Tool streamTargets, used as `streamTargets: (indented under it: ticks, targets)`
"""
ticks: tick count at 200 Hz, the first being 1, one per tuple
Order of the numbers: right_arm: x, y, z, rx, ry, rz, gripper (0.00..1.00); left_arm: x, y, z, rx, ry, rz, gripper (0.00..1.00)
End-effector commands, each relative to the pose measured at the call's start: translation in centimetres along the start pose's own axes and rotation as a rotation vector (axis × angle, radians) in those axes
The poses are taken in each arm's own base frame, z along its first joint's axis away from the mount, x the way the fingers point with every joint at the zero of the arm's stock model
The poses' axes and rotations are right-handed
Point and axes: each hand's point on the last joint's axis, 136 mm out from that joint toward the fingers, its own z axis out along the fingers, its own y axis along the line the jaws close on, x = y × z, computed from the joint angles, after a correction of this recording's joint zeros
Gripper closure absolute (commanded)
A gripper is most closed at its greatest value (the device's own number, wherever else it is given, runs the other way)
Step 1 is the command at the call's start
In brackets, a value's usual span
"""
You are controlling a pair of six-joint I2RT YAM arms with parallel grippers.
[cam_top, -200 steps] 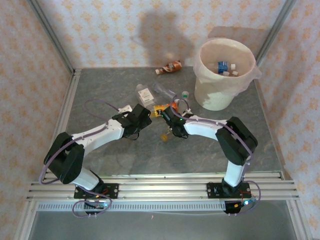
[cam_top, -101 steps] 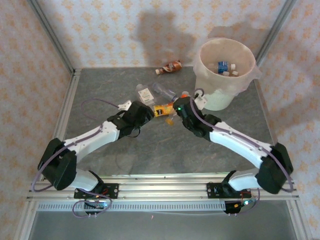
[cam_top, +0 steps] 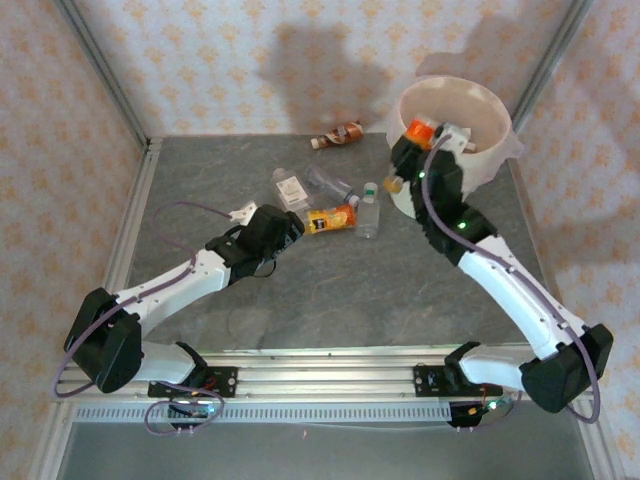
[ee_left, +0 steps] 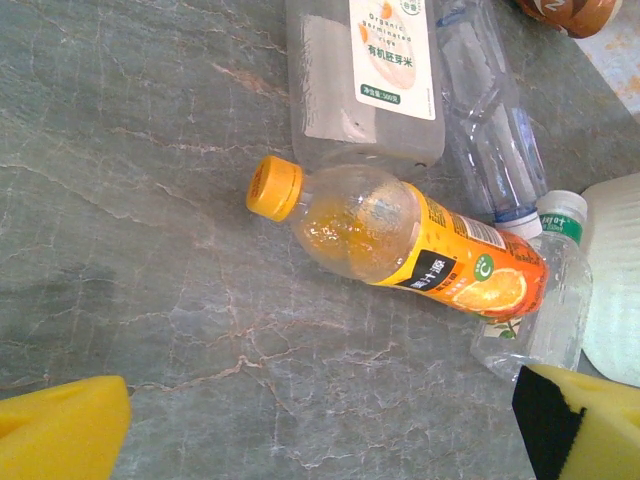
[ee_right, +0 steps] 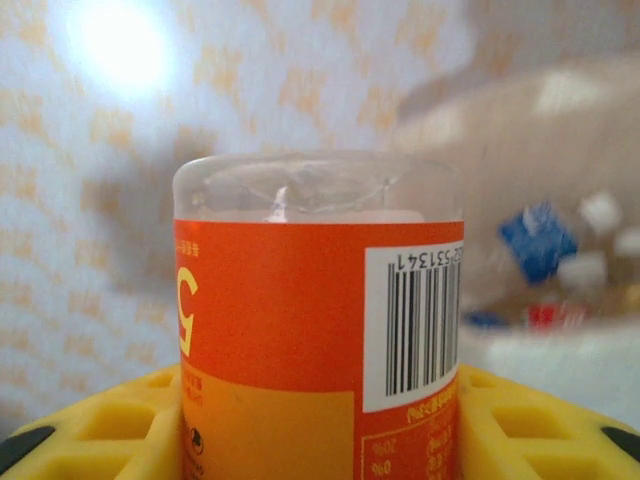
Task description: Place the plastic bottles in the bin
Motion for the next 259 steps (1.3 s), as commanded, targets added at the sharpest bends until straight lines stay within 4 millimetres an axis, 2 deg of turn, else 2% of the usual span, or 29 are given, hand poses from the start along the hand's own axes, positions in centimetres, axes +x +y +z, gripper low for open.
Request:
streamTargets:
  ticks: [1,19,47,72,109,136,164,199,228,259]
  targets:
    - [-5.7,0.8,0.0,-0.044,-0.105,-0.102,0.55,-0.5,0.2,0.2,-0.005,-0.021,-0.012,0.00]
    - [-8.3,0.0,1.0,-0.015,-0.149,-0.125,0.55,-0.4,0.3,0.3,-0.010,-0.018,-0.012,0.00]
    - [-10.5,-1.4,3.6,0.044,-0.178,-0.205,0.54,-0.1,0.2,0.6,-0.010,-0.007,-0.009,0.00]
    - [-10.9,-3.6,6.5,0.123,-0.173,-0.284,0.54,-0.1,0.2,0.6,-0.012,-0.005,-0.006,0.00]
    - [-11.5,-8.6,10.1,0.239,-0.127,-0.325,0.52,-0.3,0.8,0.3,-0.028,-0.015,-0.003,0.00]
    - [-10.7,-11.8,12.1,0.284,-0.007,-0.395,0.50,-0.4,1.4,0.0,-0.039,-0.026,0.000,0.00]
    - [-9.2,-13.3,13.5,0.215,0.089,-0.472,0.49,-0.6,1.8,-0.3,-0.043,-0.040,-0.001,0.00]
    - [-8.7,-15.7,14.6,0.289,0.141,-0.548,0.49,-0.6,1.8,-0.4,-0.042,-0.043,-0.001,0.00]
    - [-8.1,-16.8,15.5,0.322,0.149,-0.555,0.49,-0.6,1.9,-0.4,-0.044,-0.042,0.004,0.00]
    - [-6.7,-17.8,16.6,0.344,0.193,-0.529,0.48,-0.6,2.0,-0.5,-0.051,-0.043,0.006,0.00]
